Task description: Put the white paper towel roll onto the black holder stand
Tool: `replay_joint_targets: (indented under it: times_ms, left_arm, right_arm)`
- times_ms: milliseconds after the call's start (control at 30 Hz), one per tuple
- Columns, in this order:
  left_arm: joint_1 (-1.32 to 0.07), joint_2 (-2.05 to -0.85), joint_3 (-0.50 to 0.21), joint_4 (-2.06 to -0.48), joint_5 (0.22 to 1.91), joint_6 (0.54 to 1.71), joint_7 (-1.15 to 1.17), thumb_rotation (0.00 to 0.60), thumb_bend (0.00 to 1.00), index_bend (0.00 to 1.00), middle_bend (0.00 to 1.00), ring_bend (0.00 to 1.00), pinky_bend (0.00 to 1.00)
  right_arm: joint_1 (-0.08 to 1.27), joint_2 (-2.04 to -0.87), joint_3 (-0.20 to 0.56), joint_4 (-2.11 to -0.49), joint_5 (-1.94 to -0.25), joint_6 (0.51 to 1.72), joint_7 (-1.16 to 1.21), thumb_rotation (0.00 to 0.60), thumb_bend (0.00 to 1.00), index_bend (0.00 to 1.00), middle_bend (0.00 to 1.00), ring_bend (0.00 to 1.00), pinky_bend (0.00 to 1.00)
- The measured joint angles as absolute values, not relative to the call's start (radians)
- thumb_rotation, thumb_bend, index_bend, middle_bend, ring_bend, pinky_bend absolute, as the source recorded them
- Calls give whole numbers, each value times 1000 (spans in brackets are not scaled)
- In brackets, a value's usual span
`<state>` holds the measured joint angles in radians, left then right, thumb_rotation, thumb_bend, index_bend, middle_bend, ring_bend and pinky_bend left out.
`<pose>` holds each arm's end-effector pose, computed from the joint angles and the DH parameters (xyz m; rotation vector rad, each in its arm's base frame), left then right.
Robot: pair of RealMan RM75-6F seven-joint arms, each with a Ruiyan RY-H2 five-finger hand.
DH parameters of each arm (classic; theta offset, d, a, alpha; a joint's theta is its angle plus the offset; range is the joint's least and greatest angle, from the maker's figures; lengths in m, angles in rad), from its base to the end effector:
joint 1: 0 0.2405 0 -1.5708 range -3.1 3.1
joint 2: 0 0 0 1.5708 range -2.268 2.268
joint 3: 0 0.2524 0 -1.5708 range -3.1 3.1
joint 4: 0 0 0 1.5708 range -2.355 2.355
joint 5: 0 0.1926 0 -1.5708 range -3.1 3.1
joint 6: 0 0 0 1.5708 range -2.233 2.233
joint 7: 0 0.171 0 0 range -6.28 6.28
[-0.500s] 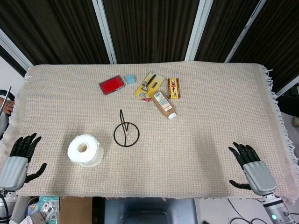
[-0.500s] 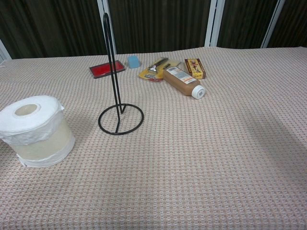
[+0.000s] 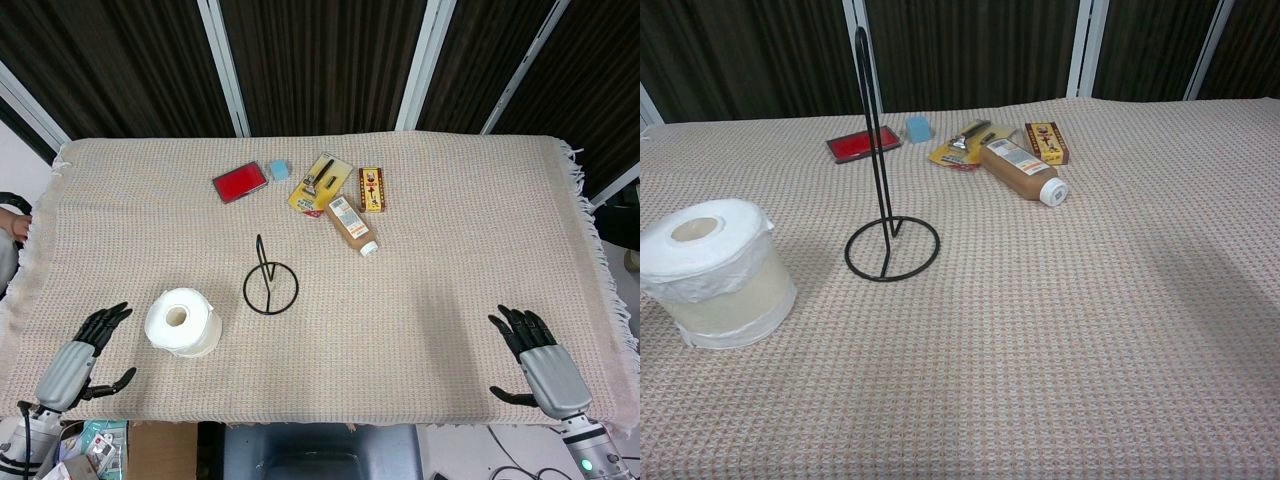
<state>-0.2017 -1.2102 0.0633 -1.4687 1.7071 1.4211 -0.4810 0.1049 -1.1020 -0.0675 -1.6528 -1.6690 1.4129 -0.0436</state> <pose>-0.2794 0.2136 0.1146 -1.5790 -1.2667 -1.2372 -0.2799 -0.1833 0.1353 1.6567 -0.9386 0.8664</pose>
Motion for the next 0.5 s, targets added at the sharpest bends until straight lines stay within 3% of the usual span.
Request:
replay_joint_targets:
  times_ms: [200, 500]
  left_arm:
    - [-252, -1366, 75, -1314, 1729, 1386, -737, 600, 329, 0, 0, 0, 0]
    - [-289, -1508, 29, -1225, 1668, 1351, -667, 600, 326, 0, 0, 0, 0]
  right_arm:
    - [99, -1097, -66, -1654, -1674, 1428, -34, 600, 92, 0, 0, 0, 0]
    - [94, -1085, -67, -1659, -1680, 1441, -23, 600, 92, 0, 0, 0, 0]
